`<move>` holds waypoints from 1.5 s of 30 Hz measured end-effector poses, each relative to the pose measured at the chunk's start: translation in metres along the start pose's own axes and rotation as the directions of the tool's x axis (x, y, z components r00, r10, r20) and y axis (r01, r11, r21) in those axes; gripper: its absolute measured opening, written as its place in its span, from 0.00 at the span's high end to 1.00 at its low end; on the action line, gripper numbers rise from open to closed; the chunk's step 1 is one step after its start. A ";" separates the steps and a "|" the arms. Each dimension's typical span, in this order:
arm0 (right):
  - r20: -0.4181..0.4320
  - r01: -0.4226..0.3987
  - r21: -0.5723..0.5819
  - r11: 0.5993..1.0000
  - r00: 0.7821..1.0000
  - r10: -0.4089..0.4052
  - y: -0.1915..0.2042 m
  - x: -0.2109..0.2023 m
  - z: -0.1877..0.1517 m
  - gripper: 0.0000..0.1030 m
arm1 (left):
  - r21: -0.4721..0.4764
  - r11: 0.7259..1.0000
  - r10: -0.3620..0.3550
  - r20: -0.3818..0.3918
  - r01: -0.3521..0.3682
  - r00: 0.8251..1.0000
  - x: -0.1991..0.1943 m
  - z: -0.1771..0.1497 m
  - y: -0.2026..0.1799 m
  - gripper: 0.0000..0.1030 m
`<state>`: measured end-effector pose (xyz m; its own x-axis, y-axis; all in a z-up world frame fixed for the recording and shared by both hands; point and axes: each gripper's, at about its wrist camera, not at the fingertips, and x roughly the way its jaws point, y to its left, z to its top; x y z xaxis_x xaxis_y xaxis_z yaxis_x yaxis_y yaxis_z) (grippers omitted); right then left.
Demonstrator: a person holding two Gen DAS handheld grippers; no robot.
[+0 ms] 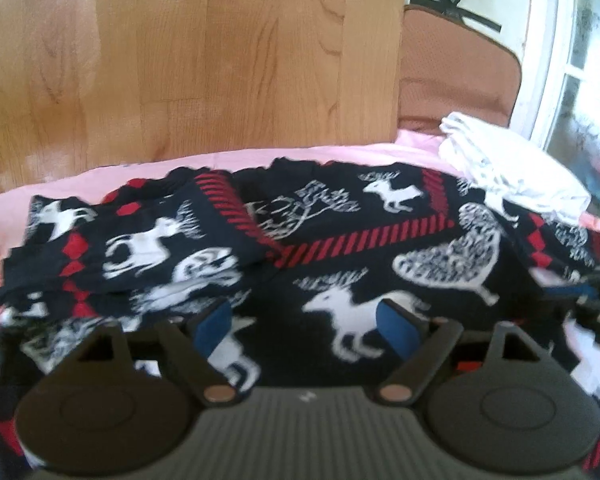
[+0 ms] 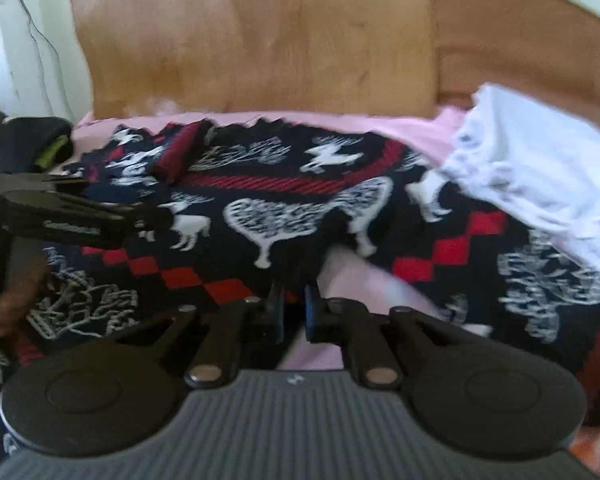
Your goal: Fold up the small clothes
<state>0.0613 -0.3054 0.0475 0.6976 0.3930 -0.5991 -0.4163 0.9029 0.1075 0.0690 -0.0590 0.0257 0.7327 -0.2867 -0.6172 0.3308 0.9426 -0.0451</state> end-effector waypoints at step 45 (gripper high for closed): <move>-0.016 -0.291 0.340 0.894 0.949 0.315 0.023 -0.147 -0.127 0.52 | -0.395 0.918 -0.136 -0.198 0.048 0.971 -0.233 -0.164 0.127 0.91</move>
<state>-0.1254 -0.3647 0.0372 0.5214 0.6548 -0.5471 -0.3775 0.7520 0.5403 -0.1572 0.1558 0.0348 0.5487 -0.3722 -0.7486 0.1036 0.9188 -0.3809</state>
